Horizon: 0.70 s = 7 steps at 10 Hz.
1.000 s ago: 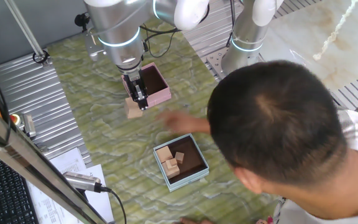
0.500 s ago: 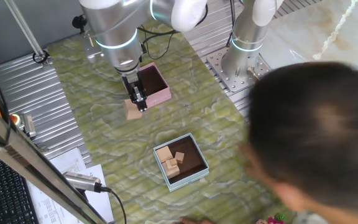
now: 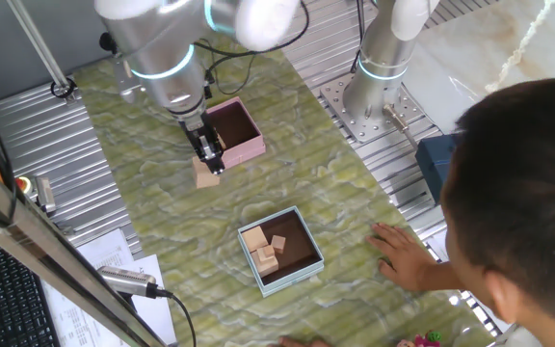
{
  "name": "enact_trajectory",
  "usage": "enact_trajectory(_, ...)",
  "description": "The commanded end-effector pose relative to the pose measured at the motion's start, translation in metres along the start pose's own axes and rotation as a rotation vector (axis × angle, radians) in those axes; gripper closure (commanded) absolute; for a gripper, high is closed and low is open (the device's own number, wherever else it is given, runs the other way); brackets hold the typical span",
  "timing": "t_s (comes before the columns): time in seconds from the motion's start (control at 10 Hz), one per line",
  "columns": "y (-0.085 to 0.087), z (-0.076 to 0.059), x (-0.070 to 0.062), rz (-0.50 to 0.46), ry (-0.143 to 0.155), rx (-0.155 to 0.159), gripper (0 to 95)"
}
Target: Move an object from one box to another
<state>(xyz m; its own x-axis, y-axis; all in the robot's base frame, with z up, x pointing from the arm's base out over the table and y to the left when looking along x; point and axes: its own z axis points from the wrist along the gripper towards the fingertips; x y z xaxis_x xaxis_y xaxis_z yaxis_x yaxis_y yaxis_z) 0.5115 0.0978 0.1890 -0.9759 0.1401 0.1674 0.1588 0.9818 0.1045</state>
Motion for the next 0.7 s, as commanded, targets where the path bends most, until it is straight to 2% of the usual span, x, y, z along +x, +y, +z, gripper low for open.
enact_trajectory(0.1,0.0105,-0.003,-0.0034,0.008,0.022,-0.043,95.0)
enact_trajectory(0.3,0.013,-0.0039,-0.0046,-0.007,0.063,-0.064,95.0)
enact_trajectory(0.5,0.0131,-0.0038,-0.0046,-0.027,0.115,-0.156,95.0)
enact_trajectory(0.6,0.0134,-0.0039,-0.0048,-0.047,0.134,-0.175,95.0)
enact_trajectory(0.7,0.0139,-0.0033,-0.0051,-0.068,0.162,-0.178,95.0)
